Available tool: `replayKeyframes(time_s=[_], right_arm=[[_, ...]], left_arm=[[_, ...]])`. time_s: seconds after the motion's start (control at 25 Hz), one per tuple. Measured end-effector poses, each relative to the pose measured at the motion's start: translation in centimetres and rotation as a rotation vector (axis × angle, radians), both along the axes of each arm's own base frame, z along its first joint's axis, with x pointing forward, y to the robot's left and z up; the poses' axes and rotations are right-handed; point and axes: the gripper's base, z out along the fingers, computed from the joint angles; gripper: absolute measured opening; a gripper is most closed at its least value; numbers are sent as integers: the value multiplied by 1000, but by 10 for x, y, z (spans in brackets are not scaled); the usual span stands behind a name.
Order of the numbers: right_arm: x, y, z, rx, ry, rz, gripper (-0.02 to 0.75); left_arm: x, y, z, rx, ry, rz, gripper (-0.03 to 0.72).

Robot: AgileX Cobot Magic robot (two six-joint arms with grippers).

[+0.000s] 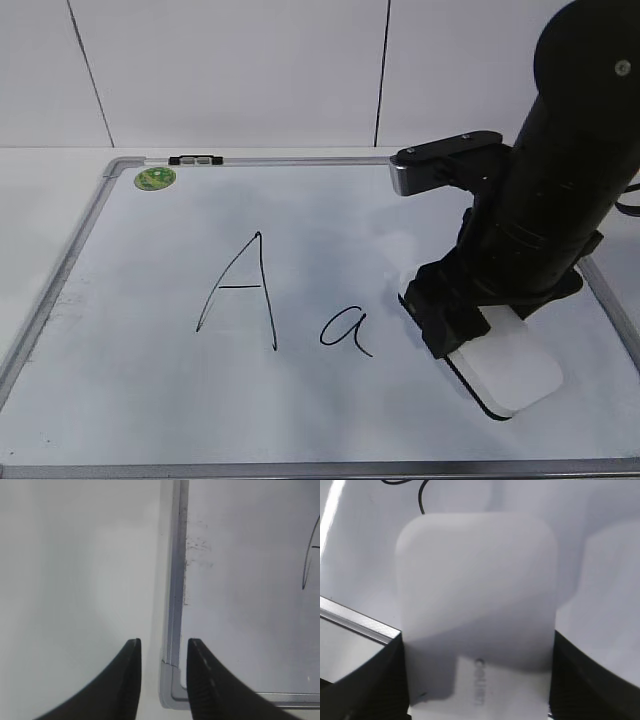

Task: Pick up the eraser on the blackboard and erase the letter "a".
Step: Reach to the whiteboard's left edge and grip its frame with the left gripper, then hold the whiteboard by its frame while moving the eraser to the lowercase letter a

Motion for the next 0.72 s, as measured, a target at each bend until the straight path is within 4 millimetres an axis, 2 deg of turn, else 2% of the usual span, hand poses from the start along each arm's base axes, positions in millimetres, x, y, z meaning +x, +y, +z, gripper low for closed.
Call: replayKeyframes(time_s=[0.4, 0.56, 0.72], right_arm=[[0, 0, 0, 0, 0, 0, 531], [0, 0, 0, 0, 0, 0, 531], [0, 0, 0, 0, 0, 2, 531]], left_arm=[[93, 8, -24, -22, 253, -45, 235], [118, 9, -36, -36, 298, -83, 235], [136, 4, -57, -62, 357, -127, 235]])
